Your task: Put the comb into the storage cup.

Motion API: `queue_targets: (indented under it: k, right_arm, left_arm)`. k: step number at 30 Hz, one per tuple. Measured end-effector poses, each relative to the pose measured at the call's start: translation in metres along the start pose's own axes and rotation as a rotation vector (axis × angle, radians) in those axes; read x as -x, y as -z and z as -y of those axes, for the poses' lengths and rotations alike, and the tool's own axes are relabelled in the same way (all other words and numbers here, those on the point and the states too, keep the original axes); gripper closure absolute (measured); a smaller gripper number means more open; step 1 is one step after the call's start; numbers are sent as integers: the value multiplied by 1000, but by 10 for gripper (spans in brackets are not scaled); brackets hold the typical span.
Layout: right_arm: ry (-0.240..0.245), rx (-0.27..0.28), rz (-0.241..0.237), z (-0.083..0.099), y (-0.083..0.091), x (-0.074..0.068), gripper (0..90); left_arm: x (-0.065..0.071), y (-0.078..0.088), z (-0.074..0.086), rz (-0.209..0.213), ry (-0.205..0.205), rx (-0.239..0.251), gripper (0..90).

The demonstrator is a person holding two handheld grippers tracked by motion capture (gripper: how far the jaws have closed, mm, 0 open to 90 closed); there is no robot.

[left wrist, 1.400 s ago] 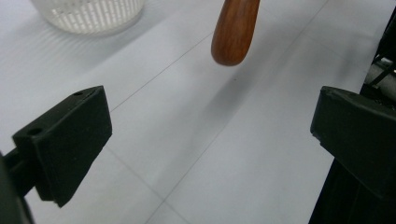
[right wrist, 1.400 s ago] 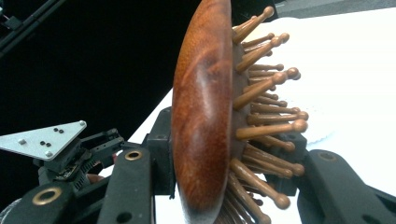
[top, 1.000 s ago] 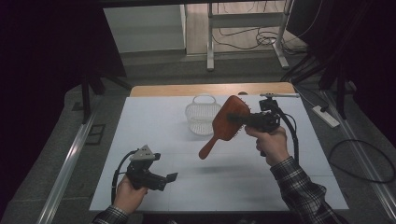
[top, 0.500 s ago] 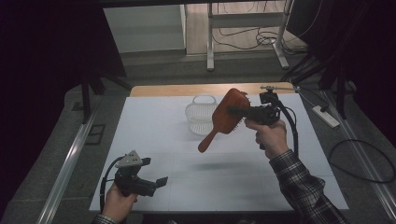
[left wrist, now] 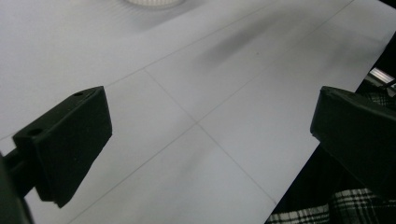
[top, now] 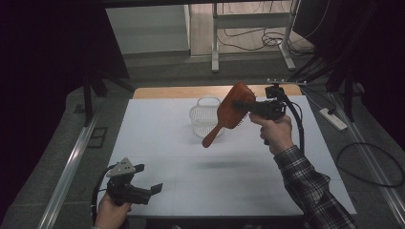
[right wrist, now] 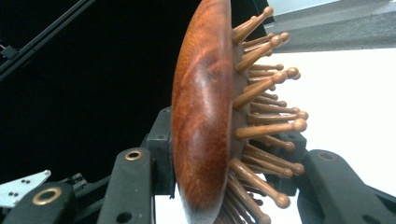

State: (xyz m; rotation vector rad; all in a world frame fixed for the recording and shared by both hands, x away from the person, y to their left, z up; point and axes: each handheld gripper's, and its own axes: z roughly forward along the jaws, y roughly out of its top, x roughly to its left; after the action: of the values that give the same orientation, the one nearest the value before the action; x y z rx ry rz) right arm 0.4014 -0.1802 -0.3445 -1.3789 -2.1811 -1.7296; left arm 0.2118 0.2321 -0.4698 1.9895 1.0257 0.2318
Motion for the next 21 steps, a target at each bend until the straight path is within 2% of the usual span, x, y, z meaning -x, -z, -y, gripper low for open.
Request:
queue_targets:
  k: [6,21]
  right_arm:
    - [3,10,10,-8,-4,-1,539]
    - [2,33,37,-24,-15,2,539]
  left_arm:
    - [1,3,3,-14,2,-20,0]
    - [1,14,9,-32,12,-7,0]
